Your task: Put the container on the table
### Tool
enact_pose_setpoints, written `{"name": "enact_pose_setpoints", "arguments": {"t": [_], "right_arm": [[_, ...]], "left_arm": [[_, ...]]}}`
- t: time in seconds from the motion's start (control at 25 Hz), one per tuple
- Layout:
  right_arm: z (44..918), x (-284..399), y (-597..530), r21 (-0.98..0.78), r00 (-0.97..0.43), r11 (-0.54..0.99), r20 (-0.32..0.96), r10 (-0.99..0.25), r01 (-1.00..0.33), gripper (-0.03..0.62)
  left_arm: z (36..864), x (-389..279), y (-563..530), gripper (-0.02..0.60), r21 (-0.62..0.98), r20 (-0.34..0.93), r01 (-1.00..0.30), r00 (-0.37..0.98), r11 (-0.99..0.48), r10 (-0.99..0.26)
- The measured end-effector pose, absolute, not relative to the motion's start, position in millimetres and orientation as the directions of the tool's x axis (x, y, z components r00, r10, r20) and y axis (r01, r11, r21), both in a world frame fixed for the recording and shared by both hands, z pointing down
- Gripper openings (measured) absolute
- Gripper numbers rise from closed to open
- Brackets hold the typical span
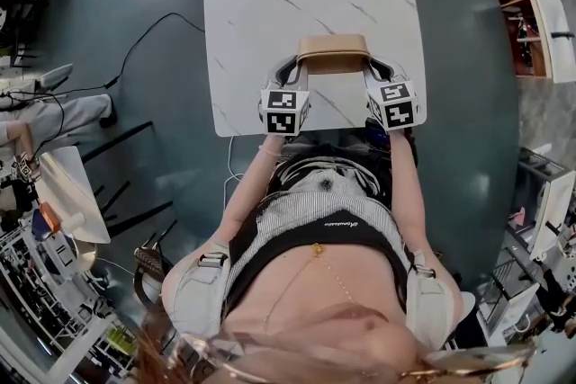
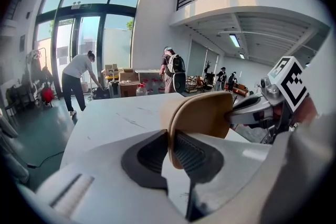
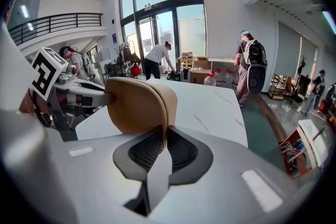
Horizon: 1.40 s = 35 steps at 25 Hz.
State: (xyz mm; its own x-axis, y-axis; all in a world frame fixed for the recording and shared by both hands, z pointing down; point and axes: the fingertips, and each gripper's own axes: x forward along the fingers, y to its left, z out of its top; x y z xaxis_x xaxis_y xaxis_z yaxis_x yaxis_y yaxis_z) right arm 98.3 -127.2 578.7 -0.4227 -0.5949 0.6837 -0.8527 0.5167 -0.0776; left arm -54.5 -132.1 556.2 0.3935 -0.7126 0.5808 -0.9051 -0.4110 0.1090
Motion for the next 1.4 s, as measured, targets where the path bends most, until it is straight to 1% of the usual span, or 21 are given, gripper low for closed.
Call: {"name": "enact_pose_setpoints", "arguments": {"t": [0.52, 1.4], "right_arm": [[623, 95, -119, -0.11, -0.425, 0.546, 0.758, -0.494, -0.831, 0.055], [664, 93, -112, -0.158, -0.42, 0.563, 0.827, -0.374, -0.811, 0.058]], "left_arm": [[602, -60, -125, 0.037, 0.124, 0.644, -0.912, 0.373, -0.39, -0.668], [648, -59, -117, 0.038, 0.191, 0.714, -0.91, 0.387, -0.369, -0.584]]}}
